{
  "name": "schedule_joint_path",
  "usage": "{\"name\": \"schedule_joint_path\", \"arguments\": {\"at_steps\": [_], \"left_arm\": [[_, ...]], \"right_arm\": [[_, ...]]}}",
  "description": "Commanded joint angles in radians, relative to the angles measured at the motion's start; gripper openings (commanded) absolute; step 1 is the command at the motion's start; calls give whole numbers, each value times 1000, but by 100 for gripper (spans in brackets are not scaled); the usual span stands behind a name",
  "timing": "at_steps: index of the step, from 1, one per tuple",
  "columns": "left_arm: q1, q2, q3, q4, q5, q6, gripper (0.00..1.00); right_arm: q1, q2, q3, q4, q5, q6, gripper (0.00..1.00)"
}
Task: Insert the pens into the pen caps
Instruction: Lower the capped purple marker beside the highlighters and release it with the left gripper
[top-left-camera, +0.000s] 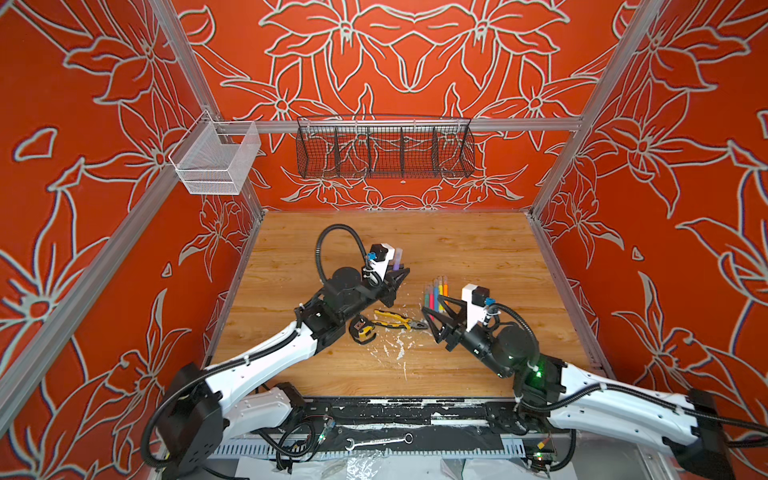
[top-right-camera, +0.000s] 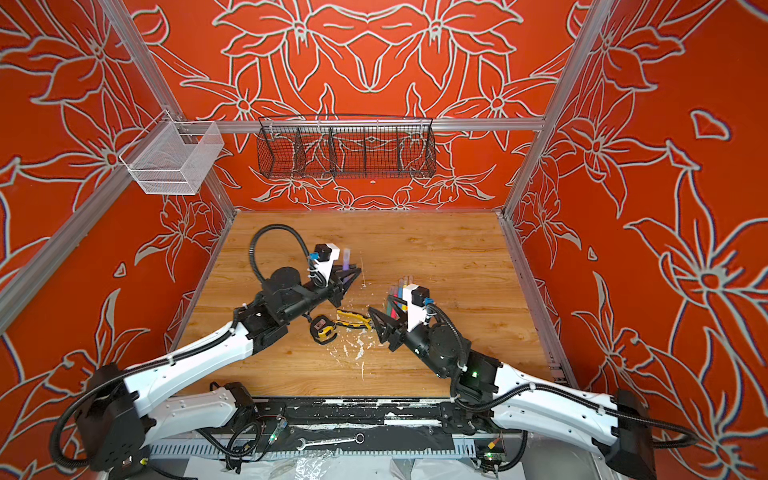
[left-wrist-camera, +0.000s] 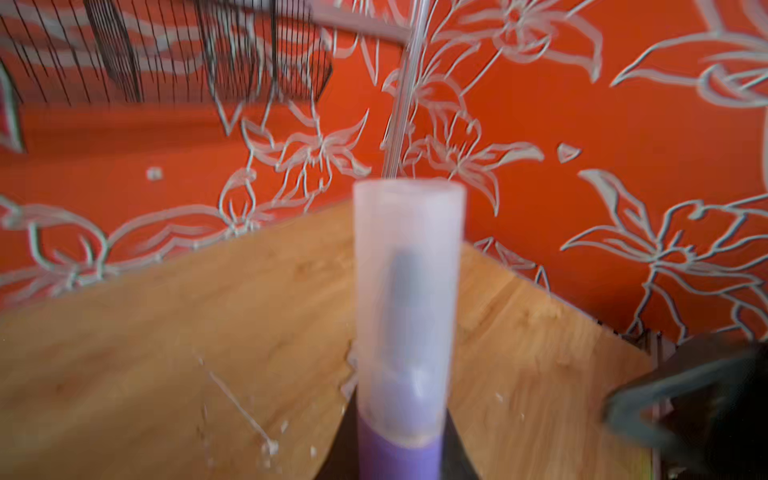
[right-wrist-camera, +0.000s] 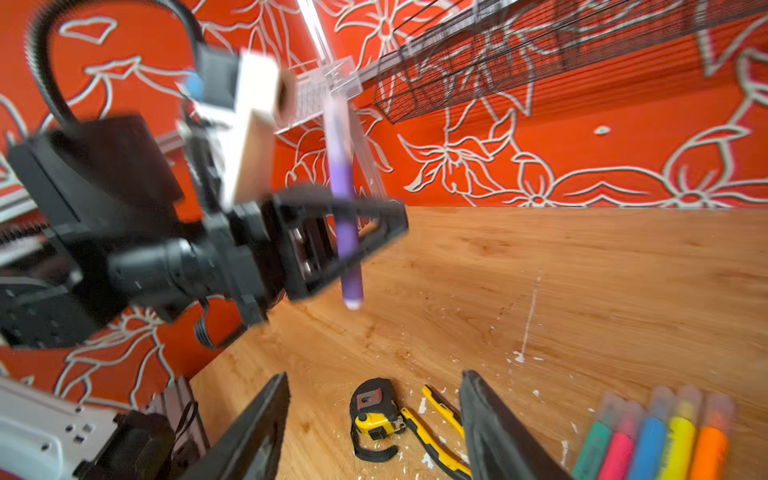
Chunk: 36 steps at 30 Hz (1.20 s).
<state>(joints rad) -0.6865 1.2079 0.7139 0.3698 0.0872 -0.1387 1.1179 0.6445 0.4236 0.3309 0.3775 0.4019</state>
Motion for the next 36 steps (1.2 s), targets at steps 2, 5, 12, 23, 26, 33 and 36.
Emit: {"name": "schedule_joint_path", "arguments": {"at_steps": [2, 5, 12, 23, 26, 33, 36], "left_arm": [[-2, 141, 22, -108, -102, -149, 0], [-2, 255, 108, -202, -154, -197, 0], [-2, 476, 264, -276, -124, -275, 0], [-2, 743, 509, -423, -157, -297, 0], [-2, 776, 523, -433, -150, -308, 0], [-2, 778, 537, -463, -121, -299, 11], [-2, 740, 541, -488, -117, -282, 30]], "right_arm": [[-7, -126, -14, -232, 223, 24, 71], [-9, -197, -29, -305, 272, 42, 72], [-12, -322, -62, -421, 333, 64, 74], [-14, -367, -68, -464, 335, 72, 74], [-15, -368, -66, -469, 339, 74, 75], [-15, -369, -59, -468, 331, 83, 81], [-16, -346, -28, -486, 354, 117, 97]]}}
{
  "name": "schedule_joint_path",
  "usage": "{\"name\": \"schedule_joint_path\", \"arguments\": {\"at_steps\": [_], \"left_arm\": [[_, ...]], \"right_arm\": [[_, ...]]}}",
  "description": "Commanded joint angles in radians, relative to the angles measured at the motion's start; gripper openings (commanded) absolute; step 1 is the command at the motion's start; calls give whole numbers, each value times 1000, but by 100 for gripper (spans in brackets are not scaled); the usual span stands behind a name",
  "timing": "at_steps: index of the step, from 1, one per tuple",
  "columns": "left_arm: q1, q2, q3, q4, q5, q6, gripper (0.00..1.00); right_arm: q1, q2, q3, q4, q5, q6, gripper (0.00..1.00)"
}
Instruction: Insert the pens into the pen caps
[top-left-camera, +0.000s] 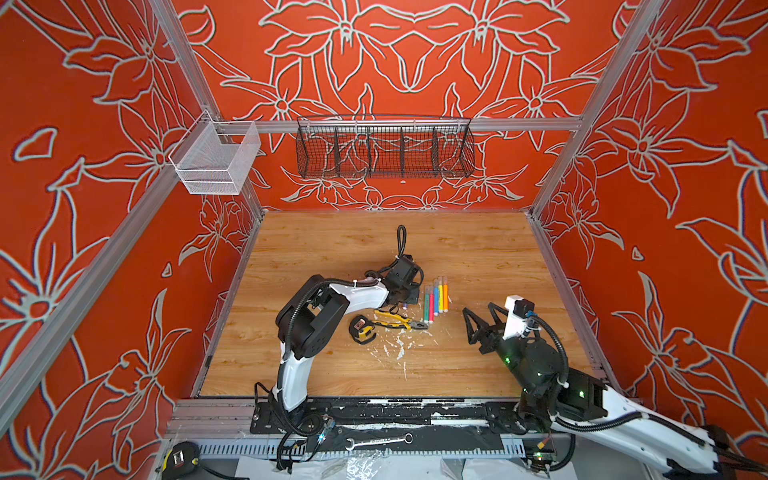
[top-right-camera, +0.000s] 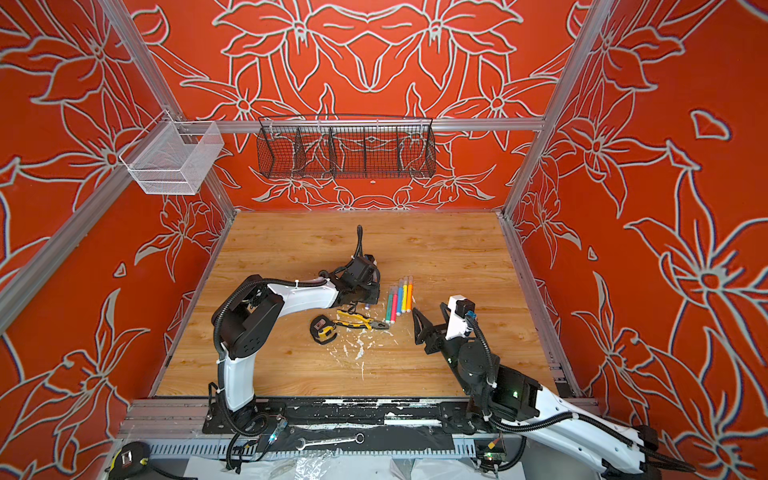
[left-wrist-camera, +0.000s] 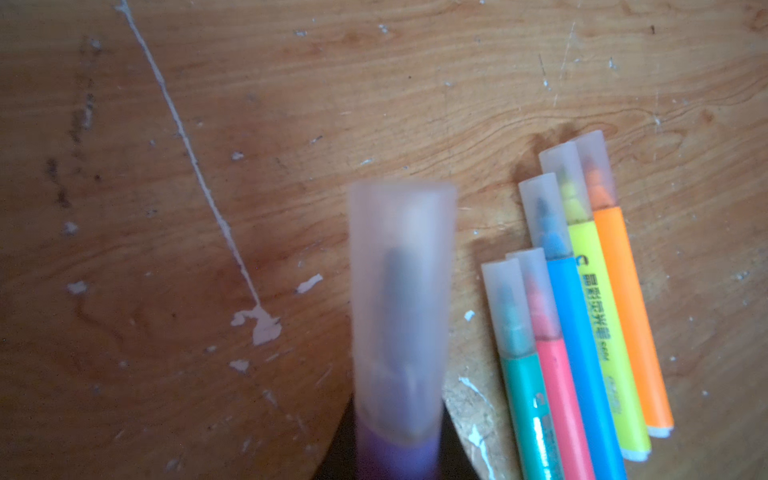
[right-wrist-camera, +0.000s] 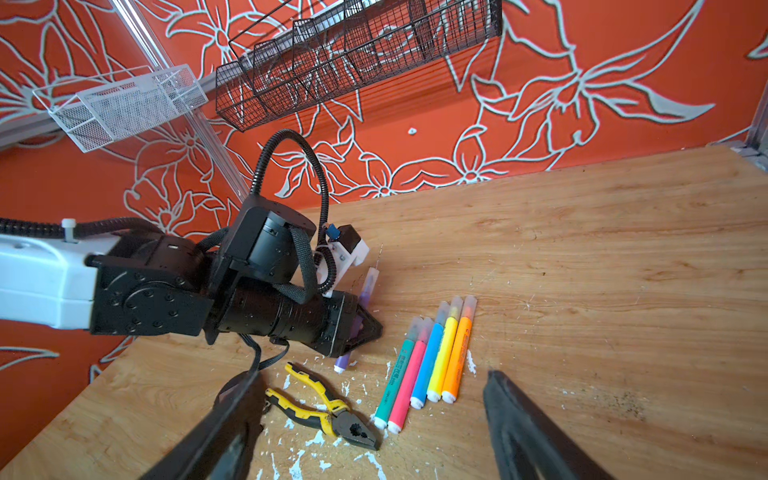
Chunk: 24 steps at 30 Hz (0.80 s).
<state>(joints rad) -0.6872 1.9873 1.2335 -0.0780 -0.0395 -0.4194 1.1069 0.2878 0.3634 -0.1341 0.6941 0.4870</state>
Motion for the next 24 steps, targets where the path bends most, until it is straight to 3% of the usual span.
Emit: {"name": "schedule_joint_path", "arguments": {"at_steps": [1, 7, 8, 10, 12, 15, 18, 19, 21, 22, 24], "left_arm": [[-2, -56, 23, -53, 4, 5, 35], [3, -252, -23, -115, -71, 42, 62], [3, -299, -35, -134, -97, 48, 71], [6, -399, -69, -168, -161, 53, 77], [11, -522, -120, -193, -240, 53, 80], [18, -694, -217, -207, -390, 63, 92], [18, -855, -407, -98, -547, 193, 90], [18, -904, -490, -20, -606, 263, 89], [20, -1042, -630, 86, -807, 342, 98], [24, -1100, -690, 120, -889, 363, 98], [40, -1248, -833, 189, -919, 454, 98]], "right_arm": [[-4, 26, 48, -35, 45, 45, 97], [-4, 168, 206, -140, 70, 185, 97], [-4, 196, 242, -162, 70, 204, 97], [-4, 249, 306, -186, 77, 213, 97], [-4, 310, 358, -167, 96, 144, 98], [-15, 399, 397, -82, 138, 49, 98], [-66, 485, 379, 53, 117, -43, 98], [-96, 510, 363, 106, 88, -86, 98], [-187, 573, 321, 212, 15, -161, 98], [-240, 603, 310, 229, -6, -172, 98], [-363, 671, 294, 233, 15, -183, 98]]}}
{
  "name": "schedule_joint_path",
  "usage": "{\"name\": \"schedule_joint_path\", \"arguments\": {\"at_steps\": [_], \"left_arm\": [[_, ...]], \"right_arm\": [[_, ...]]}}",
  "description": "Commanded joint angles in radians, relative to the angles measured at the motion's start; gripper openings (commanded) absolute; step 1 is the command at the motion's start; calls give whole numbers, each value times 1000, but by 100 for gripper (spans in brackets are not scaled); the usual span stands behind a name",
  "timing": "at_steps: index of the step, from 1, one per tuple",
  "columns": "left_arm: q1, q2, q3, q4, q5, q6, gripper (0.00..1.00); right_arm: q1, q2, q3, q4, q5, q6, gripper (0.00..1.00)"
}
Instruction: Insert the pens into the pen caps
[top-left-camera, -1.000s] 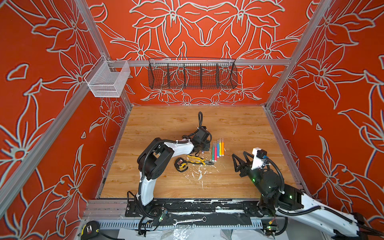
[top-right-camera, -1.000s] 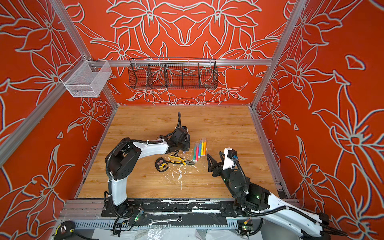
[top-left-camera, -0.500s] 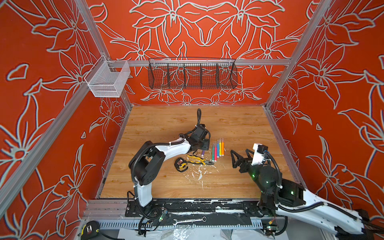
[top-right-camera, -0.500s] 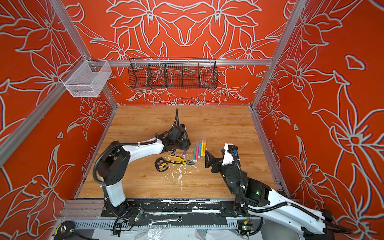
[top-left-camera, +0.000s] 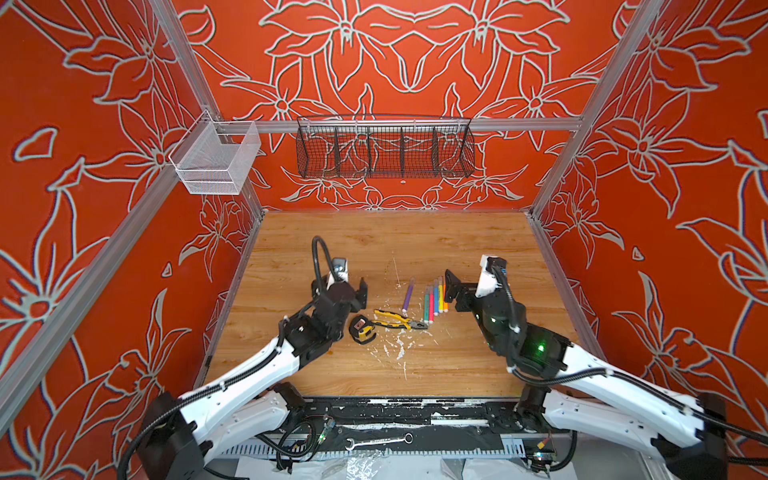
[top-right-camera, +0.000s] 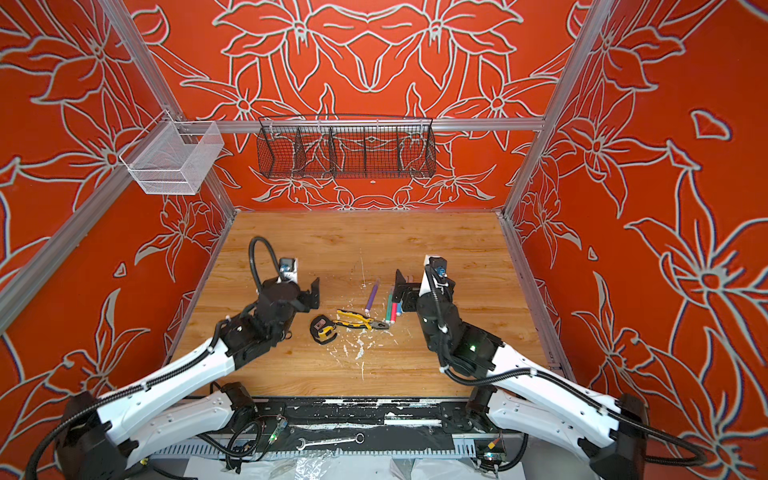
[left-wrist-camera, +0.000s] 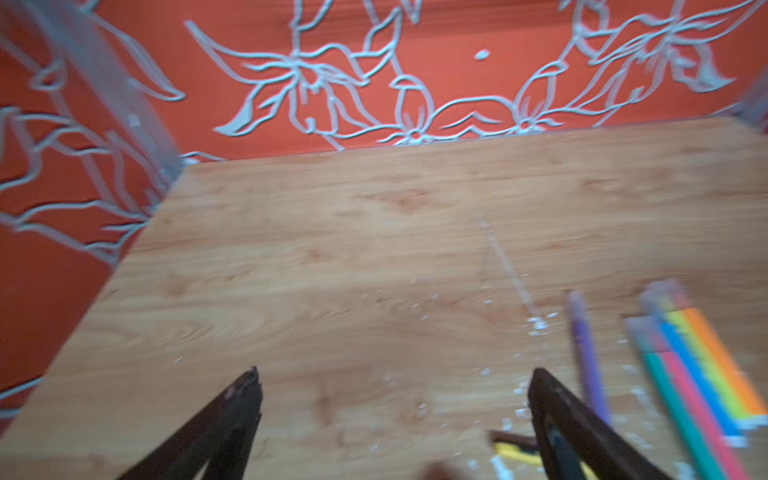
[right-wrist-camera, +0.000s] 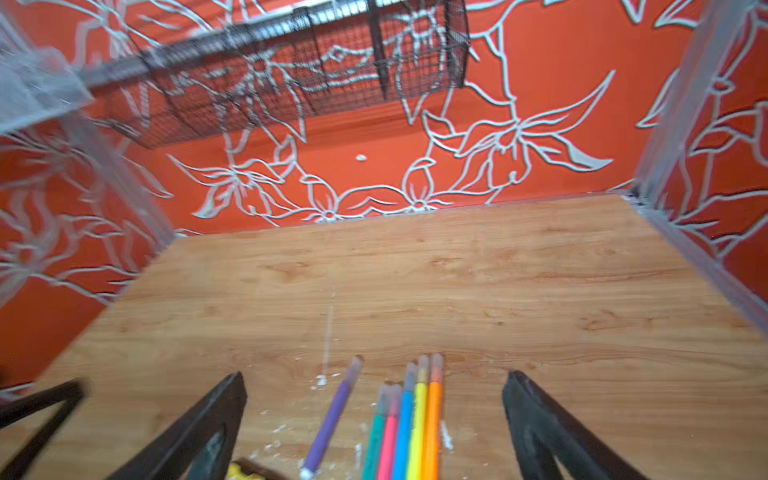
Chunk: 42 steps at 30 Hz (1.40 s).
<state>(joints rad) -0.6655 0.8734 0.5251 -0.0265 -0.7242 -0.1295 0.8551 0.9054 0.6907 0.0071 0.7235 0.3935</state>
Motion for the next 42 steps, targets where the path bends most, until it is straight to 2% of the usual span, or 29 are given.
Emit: {"name": "schedule_joint_path", "arguments": {"at_steps": [1, 3, 4, 5, 6, 7, 8, 10, 12, 13, 15, 16, 19, 22, 23, 25, 27, 31, 34, 35, 37, 38, 40, 41, 42], "left_arm": [[28, -210, -190, 179, -226, 202, 98], [47, -374, -318, 237, -225, 166, 97], [56, -447, -360, 230, -172, 150, 97], [71, -522, -435, 303, -106, 206, 97], [85, -586, -509, 386, -116, 223, 97], [100, -635, -560, 444, -155, 215, 97], [120, -691, -565, 377, -189, 149, 97], [189, -766, -560, 256, -136, 101, 97], [263, -796, -554, 175, -66, 35, 97], [293, -789, -553, 159, -48, 4, 97], [353, -733, -554, 190, -17, -56, 97], [377, -695, -557, 224, 2, -65, 97], [449, -520, -574, 418, 58, -82, 97], [510, -333, -580, 607, 141, -83, 97], [533, -265, -562, 636, 158, -91, 97], [571, -162, -494, 596, 210, -102, 97], [601, -44, -424, 588, 287, -72, 97], [604, 142, -301, 555, 357, -3, 98], [603, 203, -285, 605, 379, 52, 97], [608, 222, -321, 675, 423, 68, 97], [630, 348, -417, 993, 455, 78, 97], [630, 423, -422, 1075, 469, 91, 97], [629, 519, -410, 1164, 491, 111, 98], [629, 524, -401, 1154, 487, 112, 98], [629, 495, -384, 1068, 480, 102, 97]], "right_arm": [[-155, 78, -46, 99, 16, -101, 98], [-243, 123, -122, 212, 71, -200, 98], [-279, 144, -154, 290, 88, -263, 98], [-315, 170, -192, 361, 118, -313, 98], [-347, 191, -199, 344, 172, -287, 98], [-371, 203, -198, 335, 156, -296, 98], [-389, 220, -211, 366, 113, -340, 98], [-405, 281, -241, 505, 149, -415, 98], [-437, 350, -259, 565, 131, -433, 98], [-452, 385, -248, 530, 135, -428, 98], [-496, 475, -240, 562, 127, -400, 98], [-512, 507, -238, 619, 118, -436, 98], [-523, 517, -240, 642, 72, -476, 98], [-555, 530, -311, 795, 13, -481, 98], [-585, 543, -324, 844, -20, -481, 98], [-605, 524, -307, 763, -63, -447, 98], [-629, 519, -316, 772, -114, -439, 98], [-649, 506, -324, 764, -152, -424, 98], [-658, 496, -337, 772, -194, -422, 98], [-664, 491, -343, 779, -214, -423, 98], [-668, 485, -354, 789, -242, -427, 98], [-670, 481, -358, 793, -255, -428, 98], [-678, 477, -370, 805, -301, -437, 98], [-680, 475, -375, 808, -321, -440, 98], [-685, 477, -371, 805, -339, -440, 98]]}}
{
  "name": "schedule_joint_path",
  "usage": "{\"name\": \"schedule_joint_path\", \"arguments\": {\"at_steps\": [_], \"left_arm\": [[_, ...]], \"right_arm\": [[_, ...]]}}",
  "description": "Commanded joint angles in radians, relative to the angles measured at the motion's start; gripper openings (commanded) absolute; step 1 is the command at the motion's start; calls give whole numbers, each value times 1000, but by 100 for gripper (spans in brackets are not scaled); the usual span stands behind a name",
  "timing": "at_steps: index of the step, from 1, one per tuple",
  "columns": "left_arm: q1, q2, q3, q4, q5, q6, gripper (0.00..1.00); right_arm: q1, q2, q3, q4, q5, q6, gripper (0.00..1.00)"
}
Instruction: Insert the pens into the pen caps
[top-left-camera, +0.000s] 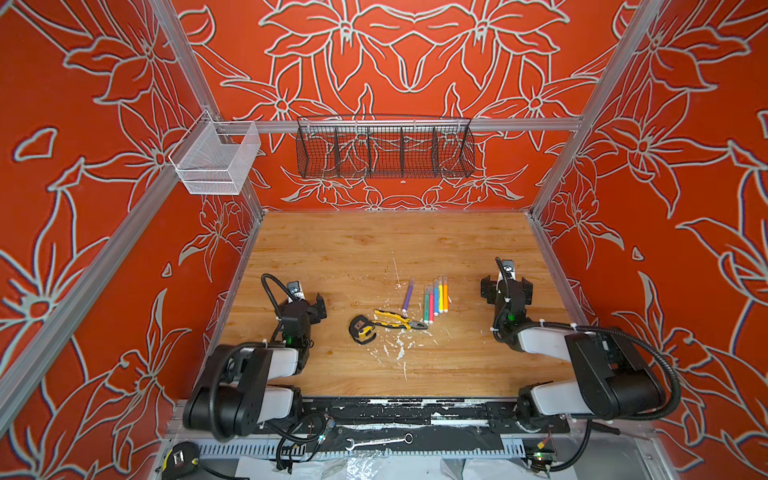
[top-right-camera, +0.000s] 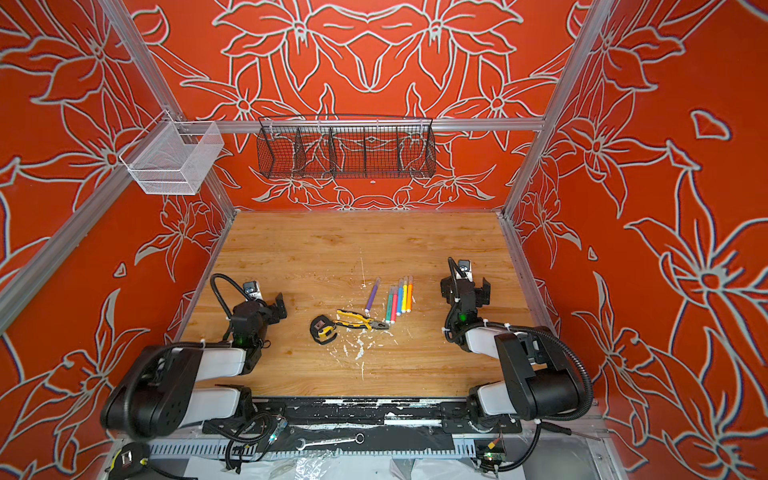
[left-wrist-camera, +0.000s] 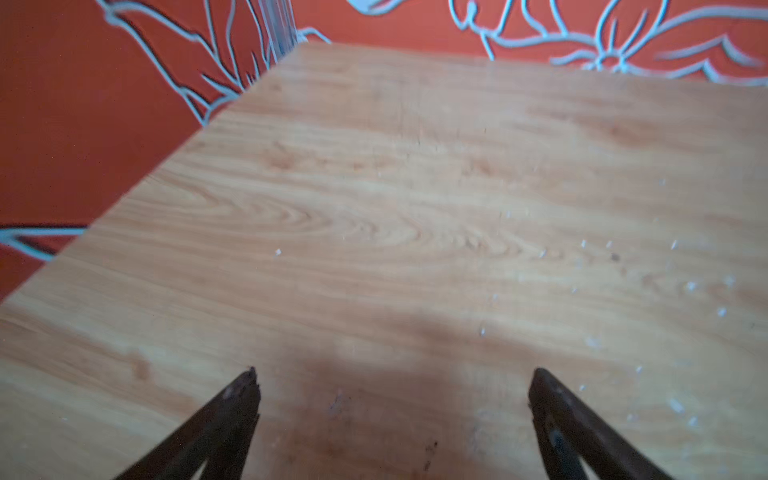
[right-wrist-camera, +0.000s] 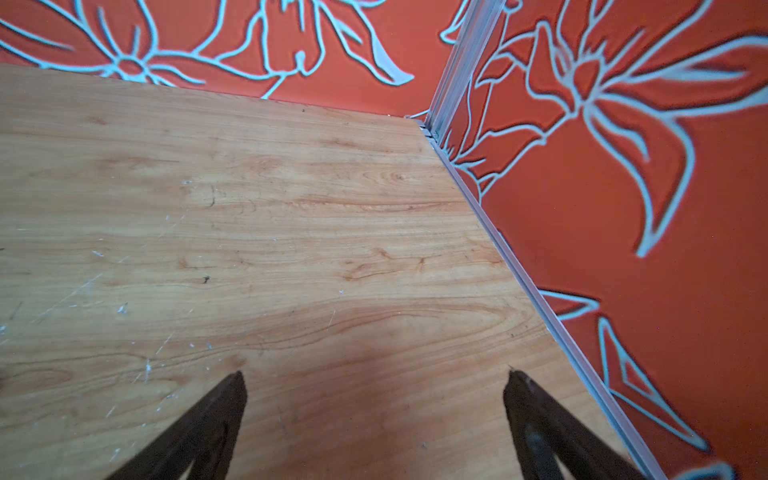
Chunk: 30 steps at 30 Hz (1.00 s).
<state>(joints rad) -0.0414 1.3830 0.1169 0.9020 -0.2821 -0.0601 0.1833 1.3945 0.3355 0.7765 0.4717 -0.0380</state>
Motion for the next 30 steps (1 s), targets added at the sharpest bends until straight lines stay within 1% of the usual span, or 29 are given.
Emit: {"name": "schedule_joint_path", "arguments": {"at_steps": [1, 2, 3, 5, 6, 7, 9, 10, 11, 13, 14, 16, 18, 20, 30], "left_arm": [[5, -46, 47, 56, 26, 23, 97], [5, -67, 74, -21, 15, 13, 97], [5, -74, 89, -59, 17, 12, 97], [5, -49, 105, -52, 11, 12, 97], [5, -31, 116, -49, 13, 15, 97], [5, -20, 129, -59, 17, 20, 97], [5, -8, 177, -138, 11, 16, 97], [5, -2, 198, -170, 5, 16, 97], [5, -6, 190, -157, 8, 14, 97], [5, -7, 177, -134, 14, 17, 97], [5, 0, 188, -147, 9, 19, 97], [5, -7, 185, -144, 11, 20, 97], [5, -5, 183, -142, 14, 19, 97], [5, 1, 191, -150, 18, 23, 97], [5, 1, 194, -157, 20, 20, 97]], "right_arm": [[-20, -9, -12, 33, -106, -9, 98], [-27, -8, -8, 23, -135, -10, 98], [-38, -6, -7, 20, -174, -13, 98], [-69, -7, -25, 29, -249, 1, 98], [-90, 33, -52, 123, -281, 9, 98], [-91, 65, -72, 211, -278, 0, 98], [-96, 3, -56, 78, -251, 33, 98], [-99, 23, -83, 167, -205, 49, 98], [-100, 41, -98, 226, -156, 64, 98], [-103, 5, -77, 130, -158, 74, 97], [-102, 7, -76, 126, -157, 73, 97], [-102, 34, -77, 174, -158, 64, 97], [-101, 36, -40, 105, -174, 56, 97], [-100, 40, -53, 136, -175, 56, 97], [-99, 41, -45, 122, -173, 52, 97]]}}
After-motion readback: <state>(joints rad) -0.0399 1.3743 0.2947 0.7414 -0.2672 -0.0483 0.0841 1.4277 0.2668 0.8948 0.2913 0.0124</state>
